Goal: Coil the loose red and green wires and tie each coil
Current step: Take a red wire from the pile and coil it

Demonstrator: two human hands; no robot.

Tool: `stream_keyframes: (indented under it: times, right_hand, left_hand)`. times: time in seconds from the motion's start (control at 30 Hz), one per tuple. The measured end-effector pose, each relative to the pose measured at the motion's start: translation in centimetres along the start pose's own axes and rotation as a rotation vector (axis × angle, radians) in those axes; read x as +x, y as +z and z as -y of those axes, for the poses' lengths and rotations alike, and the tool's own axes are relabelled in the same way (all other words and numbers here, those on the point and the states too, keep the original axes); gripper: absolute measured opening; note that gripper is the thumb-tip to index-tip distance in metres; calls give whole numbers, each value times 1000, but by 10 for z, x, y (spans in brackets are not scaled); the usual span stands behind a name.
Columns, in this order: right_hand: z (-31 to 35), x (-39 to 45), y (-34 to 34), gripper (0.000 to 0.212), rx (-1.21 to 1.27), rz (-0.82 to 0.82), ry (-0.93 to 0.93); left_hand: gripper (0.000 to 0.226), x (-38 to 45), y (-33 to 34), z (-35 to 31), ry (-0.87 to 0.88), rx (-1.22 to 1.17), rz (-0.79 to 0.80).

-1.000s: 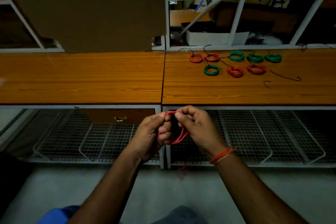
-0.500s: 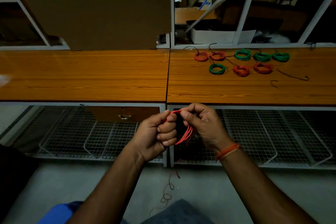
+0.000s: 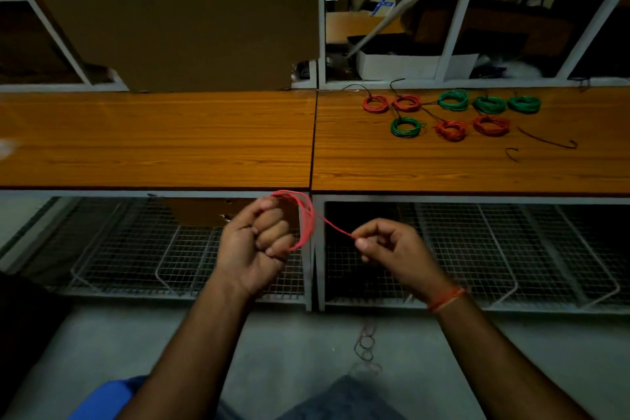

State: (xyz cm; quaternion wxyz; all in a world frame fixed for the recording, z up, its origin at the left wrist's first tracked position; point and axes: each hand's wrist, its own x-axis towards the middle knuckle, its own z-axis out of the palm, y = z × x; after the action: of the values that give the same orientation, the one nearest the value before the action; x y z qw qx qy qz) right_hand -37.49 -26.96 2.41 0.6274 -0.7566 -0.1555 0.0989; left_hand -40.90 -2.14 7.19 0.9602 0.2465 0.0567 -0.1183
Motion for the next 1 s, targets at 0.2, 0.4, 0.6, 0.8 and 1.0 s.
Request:
stream_keyframes:
  times: [0.2,0.4,0.6,0.8,1.0]
  right_hand:
    - [-27,-15,-6,11,-320,-227,-75]
    - [22,-11,11,31,-789,237,-371]
    - [69,-4,26,16,-645,207,-588]
    - [89,6,35,11,-525,51,-627]
    - [93,10,41,14,-307,39,-544]
  left_hand:
    - [40,-3,-17,-14,119,-18,-155]
    - [34,4,-10,-1,210,175,-261]
    - [40,-4,7,16,329,760,-229]
    - [47,-11,15,25,378,1020,-90]
    - [40,-8,14,25,333,836,-4]
